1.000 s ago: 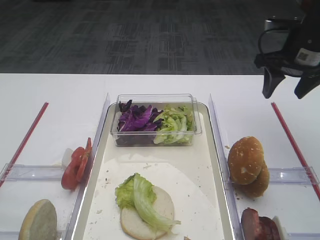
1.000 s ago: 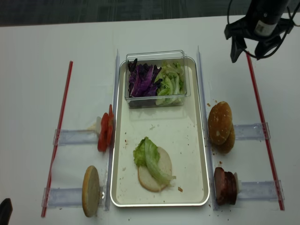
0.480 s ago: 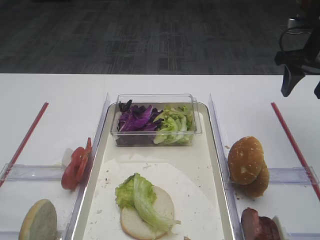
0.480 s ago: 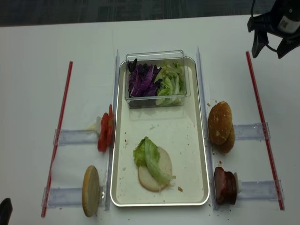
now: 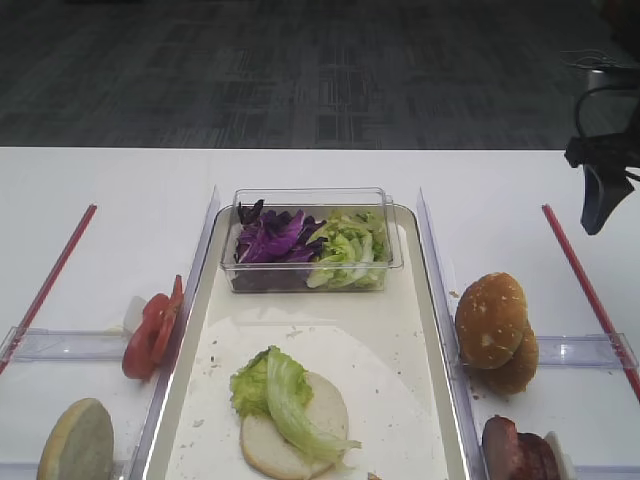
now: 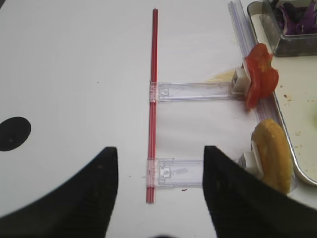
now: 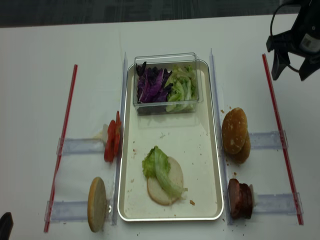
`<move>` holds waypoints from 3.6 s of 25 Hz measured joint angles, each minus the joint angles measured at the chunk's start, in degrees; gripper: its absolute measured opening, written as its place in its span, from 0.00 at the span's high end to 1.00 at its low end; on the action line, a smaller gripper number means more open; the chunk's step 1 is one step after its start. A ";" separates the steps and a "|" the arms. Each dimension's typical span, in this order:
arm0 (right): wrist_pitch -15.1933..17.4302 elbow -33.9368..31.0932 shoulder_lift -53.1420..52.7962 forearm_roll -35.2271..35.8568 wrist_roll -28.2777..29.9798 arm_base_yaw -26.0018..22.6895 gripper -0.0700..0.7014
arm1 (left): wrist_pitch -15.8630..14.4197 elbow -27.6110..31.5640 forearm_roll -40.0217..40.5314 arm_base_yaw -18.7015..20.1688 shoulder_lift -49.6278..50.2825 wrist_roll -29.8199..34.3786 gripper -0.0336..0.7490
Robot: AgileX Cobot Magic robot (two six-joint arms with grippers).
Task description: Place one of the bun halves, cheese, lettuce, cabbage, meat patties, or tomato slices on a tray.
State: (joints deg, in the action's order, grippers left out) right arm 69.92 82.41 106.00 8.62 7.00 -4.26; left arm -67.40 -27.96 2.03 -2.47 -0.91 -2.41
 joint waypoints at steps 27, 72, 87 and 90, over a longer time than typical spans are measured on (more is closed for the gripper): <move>-11.53 -40.27 -28.69 -0.49 0.39 0.00 0.23 | 0.00 0.00 0.00 0.00 0.00 0.00 0.46; -7.59 -55.52 -77.23 -1.24 0.62 0.00 0.27 | 0.00 0.00 0.00 0.00 0.00 0.00 0.46; -7.36 -55.52 -77.69 -1.33 0.62 0.00 0.27 | 0.00 0.00 0.00 0.00 0.00 0.10 0.46; -7.36 -55.52 -77.69 -1.33 0.62 0.00 0.27 | 0.00 0.00 0.00 0.00 0.00 0.10 0.46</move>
State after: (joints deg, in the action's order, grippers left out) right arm 62.56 26.89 28.31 7.29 7.62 -4.26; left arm -67.40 -27.96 2.03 -2.47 -0.91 -2.31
